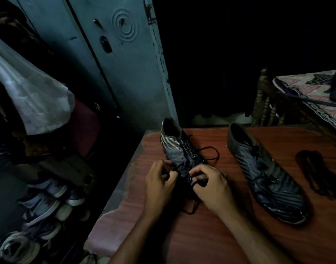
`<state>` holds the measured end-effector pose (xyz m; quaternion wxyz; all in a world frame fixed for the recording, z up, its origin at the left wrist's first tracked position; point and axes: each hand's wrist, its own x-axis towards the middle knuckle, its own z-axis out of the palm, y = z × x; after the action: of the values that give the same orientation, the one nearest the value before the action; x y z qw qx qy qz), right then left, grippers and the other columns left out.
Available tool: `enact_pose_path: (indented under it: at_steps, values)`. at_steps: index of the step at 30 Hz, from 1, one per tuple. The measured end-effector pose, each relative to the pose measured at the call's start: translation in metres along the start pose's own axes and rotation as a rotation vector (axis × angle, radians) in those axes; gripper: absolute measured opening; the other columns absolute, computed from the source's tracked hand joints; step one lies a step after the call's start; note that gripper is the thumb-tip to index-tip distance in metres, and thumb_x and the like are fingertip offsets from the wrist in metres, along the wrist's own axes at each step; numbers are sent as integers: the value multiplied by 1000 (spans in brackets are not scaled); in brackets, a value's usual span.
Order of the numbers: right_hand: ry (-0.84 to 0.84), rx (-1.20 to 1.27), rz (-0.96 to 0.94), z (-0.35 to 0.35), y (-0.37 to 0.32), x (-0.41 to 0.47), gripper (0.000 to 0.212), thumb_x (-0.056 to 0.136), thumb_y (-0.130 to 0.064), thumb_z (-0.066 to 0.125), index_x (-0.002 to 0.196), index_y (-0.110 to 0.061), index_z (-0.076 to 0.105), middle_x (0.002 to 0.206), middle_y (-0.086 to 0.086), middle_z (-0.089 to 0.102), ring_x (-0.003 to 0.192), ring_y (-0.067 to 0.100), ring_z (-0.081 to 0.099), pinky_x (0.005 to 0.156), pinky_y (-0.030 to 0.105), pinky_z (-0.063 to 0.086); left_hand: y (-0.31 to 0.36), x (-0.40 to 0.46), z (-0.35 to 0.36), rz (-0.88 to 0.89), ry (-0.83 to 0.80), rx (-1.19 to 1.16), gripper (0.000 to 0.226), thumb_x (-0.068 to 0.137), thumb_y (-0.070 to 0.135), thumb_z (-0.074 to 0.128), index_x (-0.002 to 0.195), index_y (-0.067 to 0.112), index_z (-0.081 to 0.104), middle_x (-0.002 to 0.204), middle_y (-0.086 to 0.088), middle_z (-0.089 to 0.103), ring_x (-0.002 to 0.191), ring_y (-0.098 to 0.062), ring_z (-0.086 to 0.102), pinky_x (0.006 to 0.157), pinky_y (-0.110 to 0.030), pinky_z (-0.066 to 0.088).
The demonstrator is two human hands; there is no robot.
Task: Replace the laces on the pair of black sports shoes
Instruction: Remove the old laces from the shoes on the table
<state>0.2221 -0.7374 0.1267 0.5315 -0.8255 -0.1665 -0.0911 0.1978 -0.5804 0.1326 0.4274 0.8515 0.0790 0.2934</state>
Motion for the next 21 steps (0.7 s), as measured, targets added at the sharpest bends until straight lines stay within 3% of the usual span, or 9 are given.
enact_pose_path:
  at_steps: [2, 5, 8, 9, 12, 14, 16, 18, 21]
  values:
    - [25, 26, -15, 1, 0, 1, 27, 77, 2, 74, 84, -23, 70, 84, -16, 69, 81, -2, 66, 67, 6, 44, -1, 0, -2, -102, 0, -128, 44, 85, -3, 62, 64, 34, 50, 70, 14, 64, 63, -4, 57, 59, -25, 46]
    - [58, 76, -12, 0, 3, 3, 32, 80, 1, 77, 81, -30, 68, 86, -16, 69, 78, 2, 66, 66, 17, 53, -5, -1, -3, -173, 68, -236, 28, 83, 13, 62, 67, 27, 44, 61, 4, 52, 61, -19, 55, 58, -41, 45]
    - [79, 161, -19, -3, 1, 3, 35, 79, 6, 74, 85, -27, 71, 88, -14, 72, 80, 3, 68, 70, 18, 54, -7, 0, -8, -192, 87, -306, 22, 78, 28, 63, 69, 22, 43, 67, -18, 57, 77, -45, 69, 67, -54, 57]
    - [87, 196, -25, -5, -1, 3, 37, 78, 10, 72, 87, -26, 72, 90, -12, 73, 82, 3, 69, 72, 16, 53, -6, 0, -8, -192, 95, -316, 24, 80, 24, 65, 69, 19, 45, 67, -19, 60, 75, -42, 70, 66, -50, 57]
    - [102, 271, -17, -10, -2, 5, 50, 74, 18, 63, 92, -28, 71, 98, -9, 74, 94, 2, 69, 77, 19, 54, 5, -1, -10, -172, 93, -350, 28, 88, -4, 67, 71, 4, 47, 58, -3, 62, 59, -12, 61, 55, -25, 48]
    - [102, 273, -26, -11, 1, 6, 55, 72, 17, 59, 95, -32, 69, 106, -10, 72, 101, 4, 68, 81, 24, 55, 9, -3, -11, -156, 82, -368, 30, 90, -8, 66, 71, 6, 48, 56, 4, 61, 59, -9, 59, 53, -18, 45]
    - [106, 276, -61, -13, 4, 7, 51, 70, 13, 58, 98, -29, 68, 113, -11, 68, 107, 7, 66, 82, 27, 53, 8, -3, -11, -144, 80, -398, 30, 90, -9, 66, 74, 12, 51, 63, 5, 63, 70, -18, 63, 62, -23, 49]
    - [73, 243, -121, -14, 1, 5, 43, 68, 2, 59, 100, -25, 69, 113, -14, 65, 108, 8, 65, 83, 25, 52, 1, -1, -11, -140, 67, -430, 32, 92, -9, 64, 81, 20, 56, 74, 7, 66, 80, -23, 66, 75, -37, 56]
    - [-60, 243, -193, -16, -6, -2, 32, 70, -7, 56, 97, -17, 70, 95, -7, 71, 92, 13, 70, 80, 29, 56, -13, -1, -6, -112, 33, -366, 26, 96, 6, 62, 88, 29, 67, 87, 6, 71, 86, -25, 70, 84, -54, 58]
